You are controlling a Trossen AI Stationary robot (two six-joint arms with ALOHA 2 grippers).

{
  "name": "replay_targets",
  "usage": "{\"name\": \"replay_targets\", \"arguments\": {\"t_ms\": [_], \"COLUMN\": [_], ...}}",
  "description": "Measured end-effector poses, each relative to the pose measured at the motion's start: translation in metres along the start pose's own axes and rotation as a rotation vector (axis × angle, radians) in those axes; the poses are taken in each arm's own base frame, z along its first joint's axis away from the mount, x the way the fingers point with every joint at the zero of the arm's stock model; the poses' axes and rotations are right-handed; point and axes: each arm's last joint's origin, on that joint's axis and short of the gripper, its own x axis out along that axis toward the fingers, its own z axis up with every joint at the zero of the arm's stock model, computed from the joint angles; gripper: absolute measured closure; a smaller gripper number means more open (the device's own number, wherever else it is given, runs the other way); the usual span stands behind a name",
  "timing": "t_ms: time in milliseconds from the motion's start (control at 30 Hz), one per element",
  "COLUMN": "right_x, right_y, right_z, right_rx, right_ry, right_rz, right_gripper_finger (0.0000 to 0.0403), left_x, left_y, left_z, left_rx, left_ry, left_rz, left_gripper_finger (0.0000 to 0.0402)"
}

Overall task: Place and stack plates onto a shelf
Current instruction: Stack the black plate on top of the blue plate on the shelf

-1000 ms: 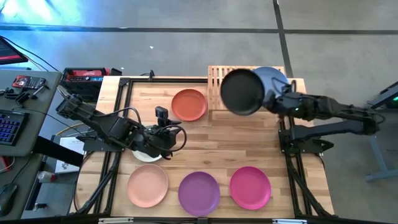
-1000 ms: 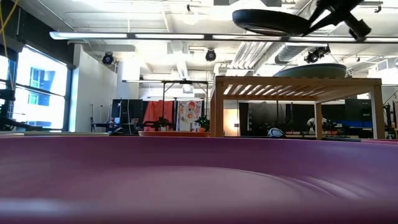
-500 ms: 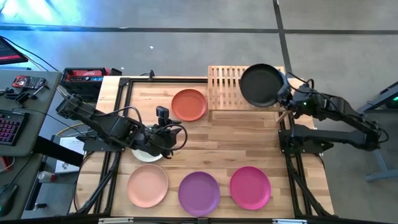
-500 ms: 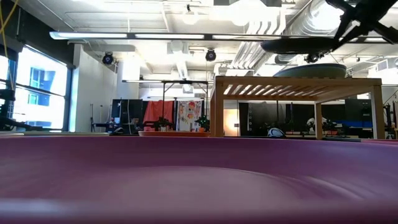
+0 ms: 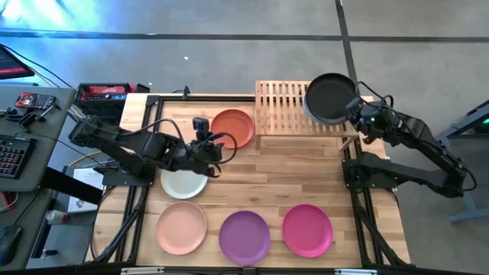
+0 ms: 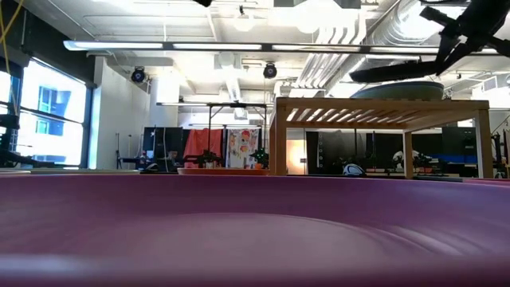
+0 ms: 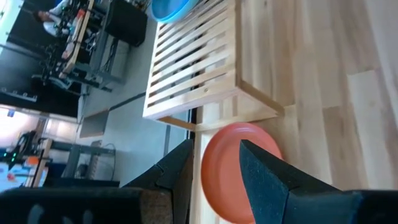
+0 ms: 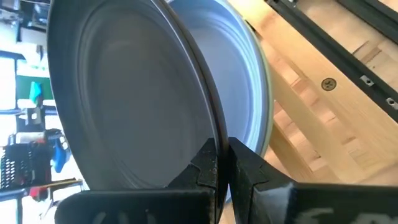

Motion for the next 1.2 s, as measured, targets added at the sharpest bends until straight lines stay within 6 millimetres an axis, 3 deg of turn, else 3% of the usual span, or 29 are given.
{"name": "replay_targets", "arguments": {"t_ms": [333,633,1200], "right_x": [0.015,0.015,0.015], "right_y": [0.008,0.007,0.01], "right_z": [-0.002,-0.001,-0.001], "right_rx": [0.0,-0.015,-0.041], "right_ry": [-0.033,-0.031,-0.036], "right_rz": [-0.083,-0.085,-0.062], "right_gripper_finger": [0.0403,0.04,0.0323], "left_x": [0.01,0.011,0.011], "left_y": [0.01,0.01,0.009], "left_z": [-0.004,-0.004,-0.004], "left_rx": [-0.036,-0.038,-0.04], "left_ry": [0.038,0.032,0.03], "left_rz": [0.027,0.005,-0.004], "left_gripper_finger": [0.0282,0.0282,0.0282]}}
